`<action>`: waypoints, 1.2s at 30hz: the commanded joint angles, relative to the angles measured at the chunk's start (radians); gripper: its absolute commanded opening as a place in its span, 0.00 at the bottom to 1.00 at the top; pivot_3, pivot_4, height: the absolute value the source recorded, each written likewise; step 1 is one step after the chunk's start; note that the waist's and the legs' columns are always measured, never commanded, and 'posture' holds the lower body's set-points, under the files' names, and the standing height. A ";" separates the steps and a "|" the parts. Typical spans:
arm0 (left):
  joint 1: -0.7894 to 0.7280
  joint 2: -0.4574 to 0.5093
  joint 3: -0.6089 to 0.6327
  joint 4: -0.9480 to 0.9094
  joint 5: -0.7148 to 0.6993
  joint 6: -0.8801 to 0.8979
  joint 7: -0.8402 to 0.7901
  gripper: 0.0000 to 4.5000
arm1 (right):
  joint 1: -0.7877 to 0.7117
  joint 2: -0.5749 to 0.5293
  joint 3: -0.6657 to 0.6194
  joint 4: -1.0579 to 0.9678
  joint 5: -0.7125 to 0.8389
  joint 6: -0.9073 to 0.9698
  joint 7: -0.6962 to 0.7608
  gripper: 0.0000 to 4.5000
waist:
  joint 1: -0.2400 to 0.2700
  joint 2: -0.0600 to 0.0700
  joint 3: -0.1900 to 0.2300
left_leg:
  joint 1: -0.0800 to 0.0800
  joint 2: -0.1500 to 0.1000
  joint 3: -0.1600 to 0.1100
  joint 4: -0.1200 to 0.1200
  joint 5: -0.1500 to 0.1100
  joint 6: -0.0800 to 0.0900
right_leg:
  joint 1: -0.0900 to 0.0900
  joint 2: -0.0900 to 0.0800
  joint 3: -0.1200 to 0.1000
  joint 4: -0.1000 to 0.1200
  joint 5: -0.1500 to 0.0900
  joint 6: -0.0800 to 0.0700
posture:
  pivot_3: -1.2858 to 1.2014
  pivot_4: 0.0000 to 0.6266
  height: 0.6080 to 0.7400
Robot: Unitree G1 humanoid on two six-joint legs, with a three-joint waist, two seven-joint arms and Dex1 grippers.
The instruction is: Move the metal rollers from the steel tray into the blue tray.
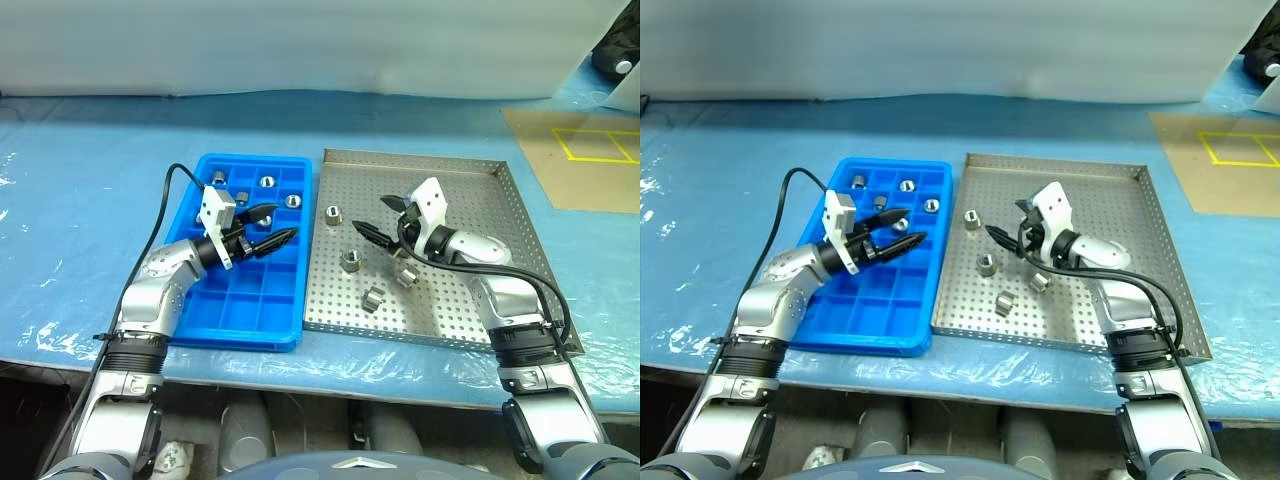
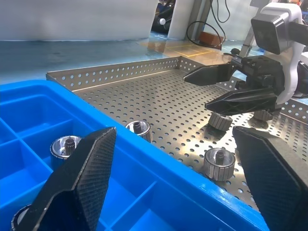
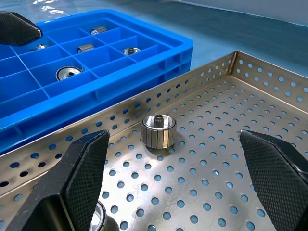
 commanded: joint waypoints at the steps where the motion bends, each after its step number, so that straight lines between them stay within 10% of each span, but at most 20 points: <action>1: -0.017 0.010 0.010 -0.023 -0.003 -0.004 -0.010 0.91 | 0.001 0.003 -0.021 -0.047 0.016 -0.015 -0.004 0.99 | 0.000 0.000 0.000 | 0.000 0.000 0.000 0.000 0.000 0.000 | 0.000 0.000 0.000 0.000 0.000 0.000 | 0.50 0.24 1.00; 23: -0.237 -0.010 -0.030 0.213 0.056 -0.080 -0.146 0.91 | 0.019 -0.018 -0.051 -0.089 0.023 -0.001 -0.024 0.99 | -0.003 0.000 0.000 | 0.000 -0.001 0.000 0.000 0.000 0.000 | 0.000 0.000 0.000 0.000 0.000 0.000 | 0.47 0.24 1.00; 36: -0.752 -0.111 -0.146 0.979 0.363 -0.479 -0.233 0.91 | 0.051 -0.080 -0.059 -0.246 0.070 0.098 0.010 0.99 | -0.005 0.000 0.000 | 0.000 -0.004 -0.001 0.002 0.000 0.001 | 0.004 -0.001 0.002 -0.002 0.001 0.001 | 0.42 0.24 1.00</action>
